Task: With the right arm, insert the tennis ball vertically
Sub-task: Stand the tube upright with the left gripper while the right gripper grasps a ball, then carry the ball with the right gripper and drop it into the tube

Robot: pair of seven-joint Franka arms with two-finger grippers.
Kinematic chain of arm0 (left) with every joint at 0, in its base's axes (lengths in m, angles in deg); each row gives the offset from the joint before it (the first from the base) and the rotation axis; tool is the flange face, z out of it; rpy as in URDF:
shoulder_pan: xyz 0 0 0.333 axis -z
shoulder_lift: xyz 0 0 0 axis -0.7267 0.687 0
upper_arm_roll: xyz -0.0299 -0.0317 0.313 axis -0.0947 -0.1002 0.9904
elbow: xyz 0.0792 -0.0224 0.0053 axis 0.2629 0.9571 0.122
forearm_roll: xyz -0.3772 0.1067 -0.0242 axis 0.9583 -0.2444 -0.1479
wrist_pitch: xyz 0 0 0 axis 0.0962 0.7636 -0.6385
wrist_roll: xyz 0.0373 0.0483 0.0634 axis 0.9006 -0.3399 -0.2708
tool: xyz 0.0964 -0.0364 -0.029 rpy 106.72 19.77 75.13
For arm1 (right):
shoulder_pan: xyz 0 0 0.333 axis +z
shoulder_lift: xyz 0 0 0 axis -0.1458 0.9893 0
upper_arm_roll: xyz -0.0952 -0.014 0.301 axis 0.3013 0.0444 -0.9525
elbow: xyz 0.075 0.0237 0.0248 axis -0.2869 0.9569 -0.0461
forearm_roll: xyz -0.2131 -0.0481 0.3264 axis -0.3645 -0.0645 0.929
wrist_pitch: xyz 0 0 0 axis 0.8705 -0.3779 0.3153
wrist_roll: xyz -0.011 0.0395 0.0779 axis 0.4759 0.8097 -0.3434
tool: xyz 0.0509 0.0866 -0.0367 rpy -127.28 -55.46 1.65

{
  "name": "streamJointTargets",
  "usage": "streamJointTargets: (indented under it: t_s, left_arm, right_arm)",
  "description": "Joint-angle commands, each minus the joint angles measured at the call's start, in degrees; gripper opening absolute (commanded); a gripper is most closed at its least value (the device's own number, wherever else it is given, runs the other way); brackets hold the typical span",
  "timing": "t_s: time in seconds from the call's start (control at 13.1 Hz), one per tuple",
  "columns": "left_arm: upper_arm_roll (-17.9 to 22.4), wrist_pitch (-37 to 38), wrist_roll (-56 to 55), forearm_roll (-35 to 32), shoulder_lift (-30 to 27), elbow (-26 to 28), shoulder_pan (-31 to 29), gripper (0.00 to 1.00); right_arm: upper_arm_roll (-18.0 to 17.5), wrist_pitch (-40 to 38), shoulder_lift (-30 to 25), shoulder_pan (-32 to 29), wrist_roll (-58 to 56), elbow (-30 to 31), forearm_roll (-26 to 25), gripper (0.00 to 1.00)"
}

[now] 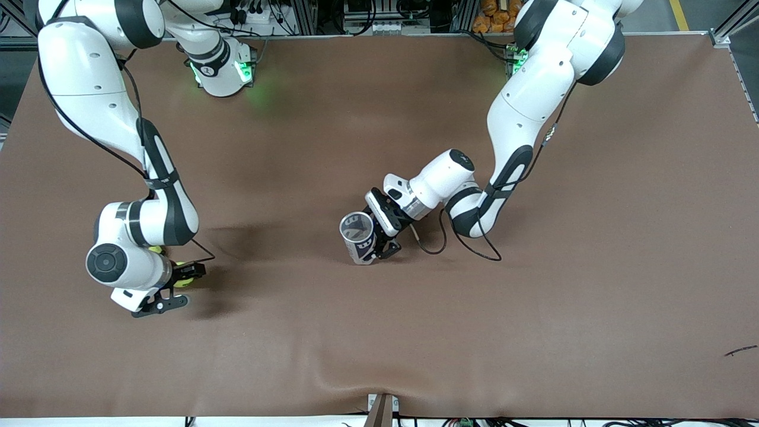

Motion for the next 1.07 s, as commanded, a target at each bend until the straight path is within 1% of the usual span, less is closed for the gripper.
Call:
streamJointTargets:
  t_s: [0.0, 0.08, 0.31, 0.38, 0.46, 0.69, 0.76, 0.84, 0.99]
  left_arm:
    - [0.0, -0.9, -0.6, -1.4, 0.3, -0.5, 0.0, 0.73]
    - [0.0, -0.9, -0.6, -1.4, 0.3, -0.6, 0.0, 0.73]
    - [0.0, -0.9, -0.6, -1.4, 0.3, -0.6, 0.0, 0.73]
    - [0.0, -0.9, -0.6, -1.4, 0.3, -0.6, 0.0, 0.73]
    - [-0.1, -0.9, -0.6, -1.4, 0.3, -0.7, 0.0, 0.73]
    - [-0.1, -0.9, -0.6, -1.3, 0.3, -0.8, 0.0, 0.74]
    - [0.0, -0.9, -0.6, -1.4, 0.3, -0.7, 0.0, 0.74]
    - [-0.1, -0.9, -0.6, -1.3, 0.3, -0.8, 0.0, 0.74]
    - [0.0, -0.9, -0.6, -1.3, 0.3, -0.8, 0.0, 0.74]
  right_arm:
    - [-0.8, -3.0, -0.6, -0.6, -0.2, 0.6, 0.4, 1.0]
    - [-0.8, -4.2, -0.7, -0.7, -0.2, 0.5, 0.4, 1.0]
    - [-0.8, -4.2, -0.8, -0.9, -0.4, 0.5, 0.4, 1.0]
    - [-0.8, -4.0, -0.8, -0.9, -0.3, 0.5, 0.4, 0.98]
    - [-0.9, -3.7, -0.8, -1.0, -0.3, 0.0, 0.5, 0.85]
    - [-0.9, -3.2, -0.8, -1.0, -0.2, -1.5, 0.6, 0.58]
    - [-0.9, -2.0, -0.8, -1.0, -0.2, -1.7, 0.6, 0.48]
    - [-0.9, -0.5, -1.0, -0.8, -0.2, -1.8, 0.6, 0.4]
    - [-1.6, -0.4, -1.6, 0.0, -0.2, -3.6, 0.6, 0.39]
